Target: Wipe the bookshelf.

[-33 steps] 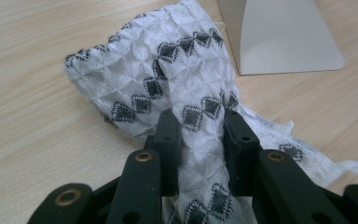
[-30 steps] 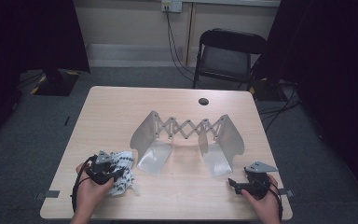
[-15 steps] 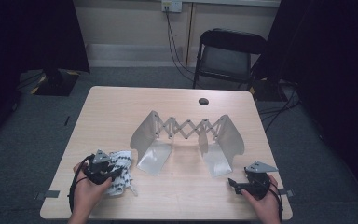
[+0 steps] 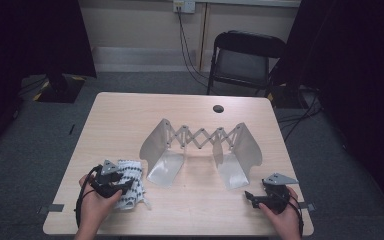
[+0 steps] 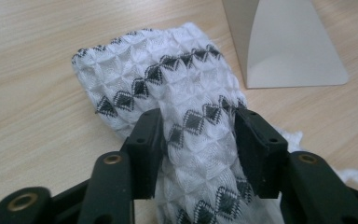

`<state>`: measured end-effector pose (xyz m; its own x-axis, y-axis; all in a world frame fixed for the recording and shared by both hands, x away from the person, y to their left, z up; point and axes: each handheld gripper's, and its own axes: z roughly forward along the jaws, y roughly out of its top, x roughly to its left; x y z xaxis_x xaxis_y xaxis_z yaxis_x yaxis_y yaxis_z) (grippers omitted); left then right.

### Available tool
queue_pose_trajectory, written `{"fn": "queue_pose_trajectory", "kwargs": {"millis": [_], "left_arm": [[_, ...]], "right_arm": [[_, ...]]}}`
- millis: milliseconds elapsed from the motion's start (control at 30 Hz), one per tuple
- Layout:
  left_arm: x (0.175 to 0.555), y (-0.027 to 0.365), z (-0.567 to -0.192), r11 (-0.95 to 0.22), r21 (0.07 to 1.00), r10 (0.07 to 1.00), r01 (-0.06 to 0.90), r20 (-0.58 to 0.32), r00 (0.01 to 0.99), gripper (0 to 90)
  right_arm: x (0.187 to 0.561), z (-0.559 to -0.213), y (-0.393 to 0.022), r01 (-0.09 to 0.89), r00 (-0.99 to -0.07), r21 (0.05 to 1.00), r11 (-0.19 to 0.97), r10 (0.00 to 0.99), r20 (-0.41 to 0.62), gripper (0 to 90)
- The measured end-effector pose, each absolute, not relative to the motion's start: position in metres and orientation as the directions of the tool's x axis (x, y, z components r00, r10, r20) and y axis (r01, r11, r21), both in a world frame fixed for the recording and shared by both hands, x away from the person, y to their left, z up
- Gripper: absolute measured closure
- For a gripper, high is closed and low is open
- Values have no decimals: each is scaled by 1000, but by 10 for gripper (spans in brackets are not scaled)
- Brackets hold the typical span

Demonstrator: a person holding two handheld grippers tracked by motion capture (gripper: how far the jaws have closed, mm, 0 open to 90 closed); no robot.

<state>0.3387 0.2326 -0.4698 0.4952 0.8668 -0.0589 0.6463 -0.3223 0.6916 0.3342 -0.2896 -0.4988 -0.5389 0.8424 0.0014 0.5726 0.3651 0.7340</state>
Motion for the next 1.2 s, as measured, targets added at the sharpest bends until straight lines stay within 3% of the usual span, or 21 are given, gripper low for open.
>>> {"fn": "queue_pose_trajectory", "kwargs": {"millis": [267,533,667,1200], "left_arm": [[342,222,-479,-327,681,877,655,-39,478,386],[341,220,-482,-367,674,851,642,-36,524,632],[340,219,-480,-375,671,844,640,-39,535,712],[330,218,-457,-350,689,827,635,-91,555,734]], "right_arm": [[334,-499,-290,573,-539,734,365,842,1,144],[334,-499,-290,572,-539,734,365,842,1,144],[334,-499,-289,574,-537,734,364,844,2,144],[334,-499,-290,573,-538,734,364,843,1,143]]}}
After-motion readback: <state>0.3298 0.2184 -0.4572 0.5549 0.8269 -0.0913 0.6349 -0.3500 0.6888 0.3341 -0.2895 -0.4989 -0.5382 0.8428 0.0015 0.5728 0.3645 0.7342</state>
